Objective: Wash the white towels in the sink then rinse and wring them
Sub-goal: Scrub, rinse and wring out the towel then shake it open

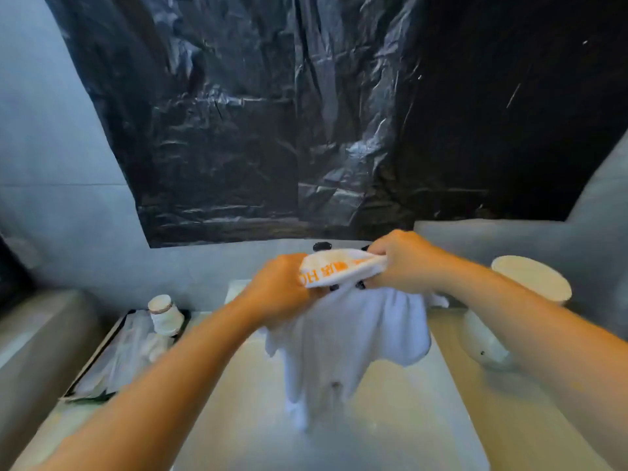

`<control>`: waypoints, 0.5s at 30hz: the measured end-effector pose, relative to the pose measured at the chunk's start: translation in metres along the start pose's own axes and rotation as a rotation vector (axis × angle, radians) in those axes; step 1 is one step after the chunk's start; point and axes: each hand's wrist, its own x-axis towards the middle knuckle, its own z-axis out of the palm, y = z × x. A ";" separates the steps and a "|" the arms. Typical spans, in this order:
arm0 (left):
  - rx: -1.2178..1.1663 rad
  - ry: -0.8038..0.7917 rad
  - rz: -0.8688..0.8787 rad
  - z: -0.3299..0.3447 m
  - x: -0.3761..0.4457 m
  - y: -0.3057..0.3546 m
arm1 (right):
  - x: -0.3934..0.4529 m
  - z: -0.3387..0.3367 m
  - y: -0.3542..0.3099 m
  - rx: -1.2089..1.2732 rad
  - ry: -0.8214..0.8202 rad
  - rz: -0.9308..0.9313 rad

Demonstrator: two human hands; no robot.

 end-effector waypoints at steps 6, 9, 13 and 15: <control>0.110 -0.205 -0.346 0.136 0.000 -0.116 | 0.031 0.192 0.071 0.155 -0.205 0.326; 0.339 -0.269 -0.419 0.205 -0.015 -0.143 | 0.028 0.283 0.075 0.047 -0.181 0.410; 0.448 -0.110 -0.334 0.254 -0.023 -0.161 | 0.025 0.337 0.077 -0.251 0.052 0.277; 0.523 -0.021 -0.252 0.257 -0.014 -0.173 | 0.035 0.344 0.087 -0.295 0.225 0.209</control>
